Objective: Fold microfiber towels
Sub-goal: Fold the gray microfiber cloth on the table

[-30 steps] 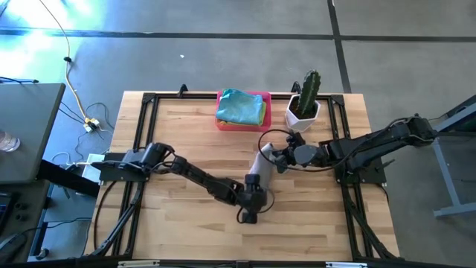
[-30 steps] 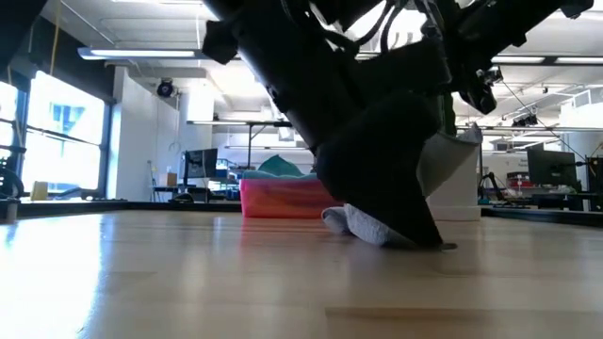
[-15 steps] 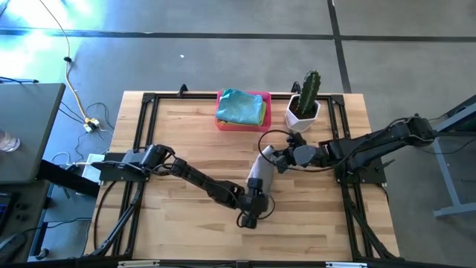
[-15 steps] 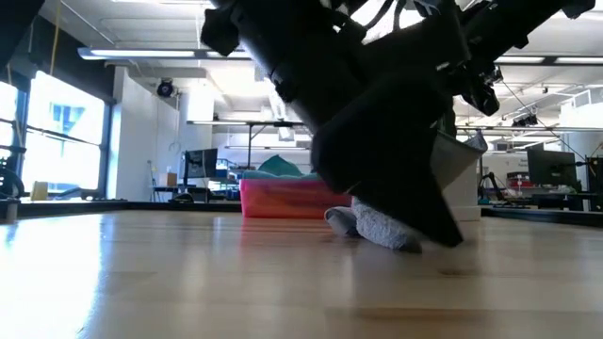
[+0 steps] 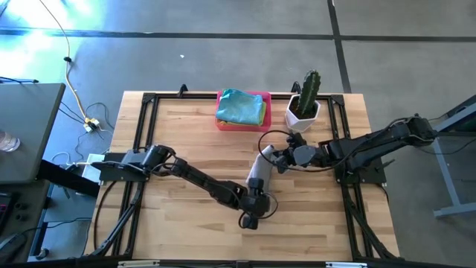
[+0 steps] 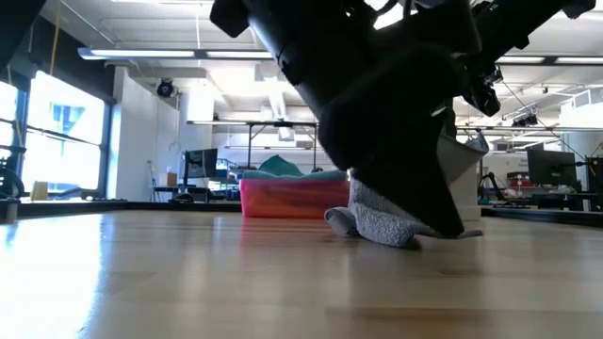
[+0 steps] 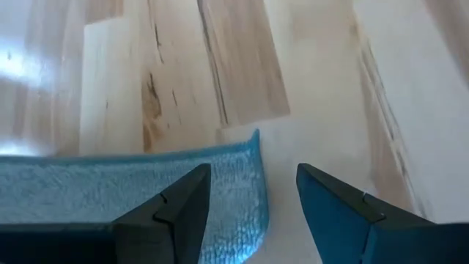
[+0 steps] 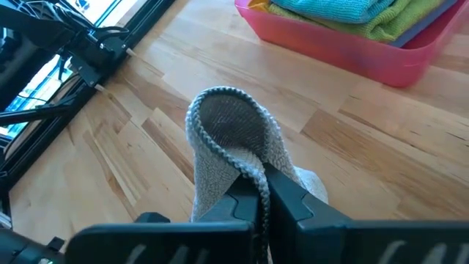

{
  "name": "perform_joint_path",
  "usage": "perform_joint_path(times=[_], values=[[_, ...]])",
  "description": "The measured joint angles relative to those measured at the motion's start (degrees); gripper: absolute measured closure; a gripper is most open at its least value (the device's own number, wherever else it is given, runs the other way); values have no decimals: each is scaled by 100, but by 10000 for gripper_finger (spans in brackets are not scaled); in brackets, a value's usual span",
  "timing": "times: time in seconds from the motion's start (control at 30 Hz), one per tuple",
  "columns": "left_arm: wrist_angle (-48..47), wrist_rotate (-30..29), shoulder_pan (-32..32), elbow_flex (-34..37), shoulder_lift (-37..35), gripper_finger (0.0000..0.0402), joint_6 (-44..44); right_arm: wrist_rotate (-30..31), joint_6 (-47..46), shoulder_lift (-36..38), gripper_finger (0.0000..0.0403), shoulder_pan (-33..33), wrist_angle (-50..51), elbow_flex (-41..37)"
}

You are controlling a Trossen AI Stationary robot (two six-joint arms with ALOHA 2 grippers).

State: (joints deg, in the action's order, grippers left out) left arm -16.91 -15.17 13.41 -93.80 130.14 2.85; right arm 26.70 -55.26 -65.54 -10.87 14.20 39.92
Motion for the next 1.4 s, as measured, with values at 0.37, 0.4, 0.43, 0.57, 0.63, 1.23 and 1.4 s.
perform_joint_path(times=[0.37,0.4,0.43,0.57,0.63,1.23,1.4], values=[[70,-3,-112,-11,204,206,149,0,6,-2,402,0,13,0],[67,-6,-127,-11,207,206,155,0,5,-2,402,0,13,0],[66,-4,-144,-11,208,206,159,0,4,-2,402,0,13,0],[63,12,-177,-11,215,227,279,-1,6,-2,402,-2,15,0],[46,10,-177,-13,219,252,297,-2,12,-2,402,-2,15,0],[-238,-122,56,2,137,399,304,-267,758,-2,402,-4,69,0],[-579,-40,225,11,-110,400,447,-403,1227,-2,367,-4,241,-1]])
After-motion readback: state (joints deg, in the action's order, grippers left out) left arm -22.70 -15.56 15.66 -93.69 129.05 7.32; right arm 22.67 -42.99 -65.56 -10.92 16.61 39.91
